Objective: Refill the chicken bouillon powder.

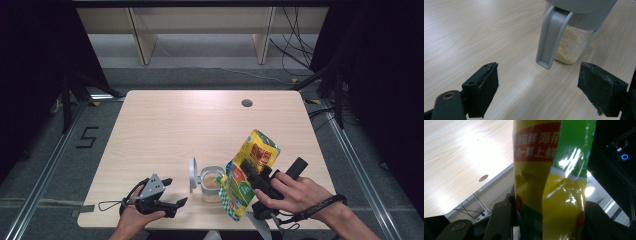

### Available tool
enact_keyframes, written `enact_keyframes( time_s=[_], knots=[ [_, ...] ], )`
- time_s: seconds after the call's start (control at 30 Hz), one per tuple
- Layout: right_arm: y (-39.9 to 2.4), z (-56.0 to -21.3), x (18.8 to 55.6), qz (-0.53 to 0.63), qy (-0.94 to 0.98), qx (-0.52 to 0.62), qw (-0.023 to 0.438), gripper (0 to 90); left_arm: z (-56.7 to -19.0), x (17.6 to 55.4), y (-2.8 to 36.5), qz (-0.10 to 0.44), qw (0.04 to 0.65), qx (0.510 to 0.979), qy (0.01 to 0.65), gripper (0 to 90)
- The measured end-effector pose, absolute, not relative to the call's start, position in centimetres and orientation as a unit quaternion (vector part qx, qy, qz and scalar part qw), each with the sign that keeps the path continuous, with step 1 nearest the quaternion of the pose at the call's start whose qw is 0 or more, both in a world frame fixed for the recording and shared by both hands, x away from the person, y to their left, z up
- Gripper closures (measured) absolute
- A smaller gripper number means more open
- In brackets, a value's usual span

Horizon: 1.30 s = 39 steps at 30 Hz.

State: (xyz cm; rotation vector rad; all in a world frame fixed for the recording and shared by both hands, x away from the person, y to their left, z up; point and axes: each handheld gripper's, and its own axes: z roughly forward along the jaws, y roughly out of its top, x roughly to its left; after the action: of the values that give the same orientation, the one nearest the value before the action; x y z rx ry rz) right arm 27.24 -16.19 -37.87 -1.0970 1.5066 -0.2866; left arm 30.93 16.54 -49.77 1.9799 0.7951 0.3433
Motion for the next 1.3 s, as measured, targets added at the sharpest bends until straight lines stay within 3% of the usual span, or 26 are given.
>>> enact_keyframes(
  time_s=[1.3],
  knots=[
    [-15.3,-37.7,27.5,-0.116,0.648,-0.476,0.584,63.0,-49.7,31.0,16.7,0.146,0.47,0.811,0.317,16.1]
  ],
)
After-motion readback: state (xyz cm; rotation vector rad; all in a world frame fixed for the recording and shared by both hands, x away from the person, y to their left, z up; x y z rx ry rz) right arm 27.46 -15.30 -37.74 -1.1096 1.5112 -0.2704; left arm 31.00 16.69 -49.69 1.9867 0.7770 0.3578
